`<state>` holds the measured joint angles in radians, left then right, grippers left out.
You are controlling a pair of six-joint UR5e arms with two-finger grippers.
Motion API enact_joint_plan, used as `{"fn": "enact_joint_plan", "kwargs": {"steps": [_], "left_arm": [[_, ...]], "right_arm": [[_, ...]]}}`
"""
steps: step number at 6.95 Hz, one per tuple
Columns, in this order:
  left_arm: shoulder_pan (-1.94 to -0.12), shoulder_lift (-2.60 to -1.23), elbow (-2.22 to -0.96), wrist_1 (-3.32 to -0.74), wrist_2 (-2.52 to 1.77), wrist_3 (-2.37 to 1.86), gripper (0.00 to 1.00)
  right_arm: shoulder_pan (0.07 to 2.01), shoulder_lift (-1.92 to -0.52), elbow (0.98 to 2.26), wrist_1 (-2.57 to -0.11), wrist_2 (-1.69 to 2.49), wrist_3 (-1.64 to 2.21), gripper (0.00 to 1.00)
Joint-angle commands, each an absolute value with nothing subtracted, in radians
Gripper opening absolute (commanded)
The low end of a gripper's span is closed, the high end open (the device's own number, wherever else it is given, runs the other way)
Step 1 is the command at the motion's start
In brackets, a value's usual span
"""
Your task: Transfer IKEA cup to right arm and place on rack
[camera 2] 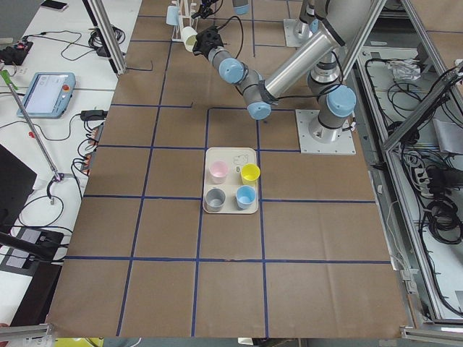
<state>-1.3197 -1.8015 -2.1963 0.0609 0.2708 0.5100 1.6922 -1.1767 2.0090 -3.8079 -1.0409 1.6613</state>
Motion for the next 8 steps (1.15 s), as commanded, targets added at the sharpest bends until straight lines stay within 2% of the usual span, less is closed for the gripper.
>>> {"fn": "enact_joint_plan", "kwargs": {"steps": [1, 5, 8], "left_arm": [[-1.341, -1.749, -2.290, 0.152, 0.265, 0.423, 0.00], [-1.327, -1.785, -2.280, 0.160, 0.325, 0.422, 0.00], [-1.336, -1.798, -2.266, 0.167, 0.382, 0.365, 0.00]], "right_arm": [[1.718, -1.099, 2.010, -3.888, -1.081, 1.703, 1.00], [1.733, -1.097, 2.065, -3.950, -1.088, 1.703, 0.99], [1.822, -1.095, 2.060, -3.965, -1.242, 1.703, 0.99]]}}
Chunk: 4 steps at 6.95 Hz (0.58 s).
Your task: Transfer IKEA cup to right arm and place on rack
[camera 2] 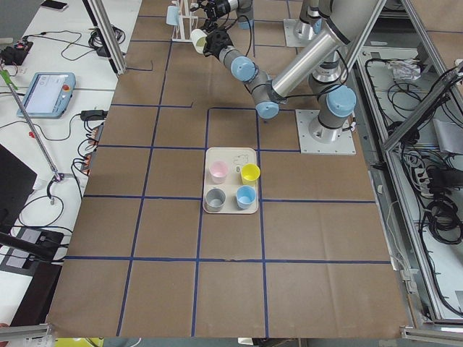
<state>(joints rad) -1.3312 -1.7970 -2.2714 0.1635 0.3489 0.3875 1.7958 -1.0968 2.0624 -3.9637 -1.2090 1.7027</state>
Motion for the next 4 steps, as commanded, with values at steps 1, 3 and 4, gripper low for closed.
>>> {"fn": "enact_joint_plan", "kwargs": {"steps": [1, 3, 4], "left_arm": [[-1.342, -1.796, -2.252, 0.176, 0.396, 0.329, 0.00], [-1.370, -1.799, -2.252, 0.230, 0.435, 0.263, 0.00], [-1.373, -1.799, -2.252, 0.230, 0.436, 0.261, 0.00]], "right_arm": [[1.830, -1.088, 2.056, -3.965, -1.277, 1.703, 0.99], [1.853, -1.083, 2.033, -3.959, -1.285, 1.704, 0.99], [1.862, -1.059, 2.005, -3.958, -1.287, 1.704, 0.99]]}}
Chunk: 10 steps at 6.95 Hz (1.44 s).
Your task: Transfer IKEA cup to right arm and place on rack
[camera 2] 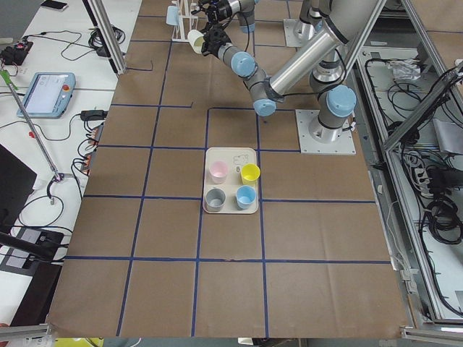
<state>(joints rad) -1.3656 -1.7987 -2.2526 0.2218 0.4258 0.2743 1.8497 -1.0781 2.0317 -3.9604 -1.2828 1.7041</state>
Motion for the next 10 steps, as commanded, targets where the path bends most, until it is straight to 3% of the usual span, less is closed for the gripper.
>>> {"fn": "enact_joint_plan", "kwargs": {"steps": [1, 10], "left_arm": [[-1.374, -1.799, -2.252, 0.230, 0.436, 0.259, 0.00], [-1.393, -1.798, -2.252, 0.233, 0.439, 0.244, 0.00]], "right_arm": [[1.887, -1.030, 1.987, -3.958, -1.308, 1.704, 0.99], [1.936, -0.985, 1.930, -3.955, -1.328, 1.715, 0.99]]}}
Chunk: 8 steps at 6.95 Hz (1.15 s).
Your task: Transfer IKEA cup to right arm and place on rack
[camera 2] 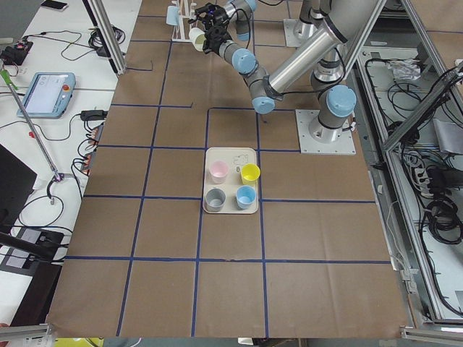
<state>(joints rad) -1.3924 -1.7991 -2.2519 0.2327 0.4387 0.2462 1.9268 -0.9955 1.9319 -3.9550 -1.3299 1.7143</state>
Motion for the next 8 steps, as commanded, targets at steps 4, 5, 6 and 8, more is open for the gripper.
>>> {"fn": "enact_joint_plan", "kwargs": {"steps": [4, 5, 6, 8], "left_arm": [[-1.393, -1.798, -2.250, 0.235, 0.439, 0.230, 0.00], [-1.393, -1.798, -2.250, 0.235, 0.439, 0.229, 0.00], [-1.393, -1.798, -2.250, 0.235, 0.439, 0.227, 0.01], [-1.393, -1.795, -2.250, 0.235, 0.439, 0.215, 0.01]], "right_arm": [[1.942, -0.973, 1.917, -3.955, -1.321, 1.713, 0.99], [1.942, -0.973, 1.917, -3.955, -1.321, 1.715, 0.99], [1.942, -0.973, 1.917, -3.955, -1.322, 1.717, 0.98], [1.942, -0.974, 1.914, -3.955, -1.321, 1.717, 0.70]]}}
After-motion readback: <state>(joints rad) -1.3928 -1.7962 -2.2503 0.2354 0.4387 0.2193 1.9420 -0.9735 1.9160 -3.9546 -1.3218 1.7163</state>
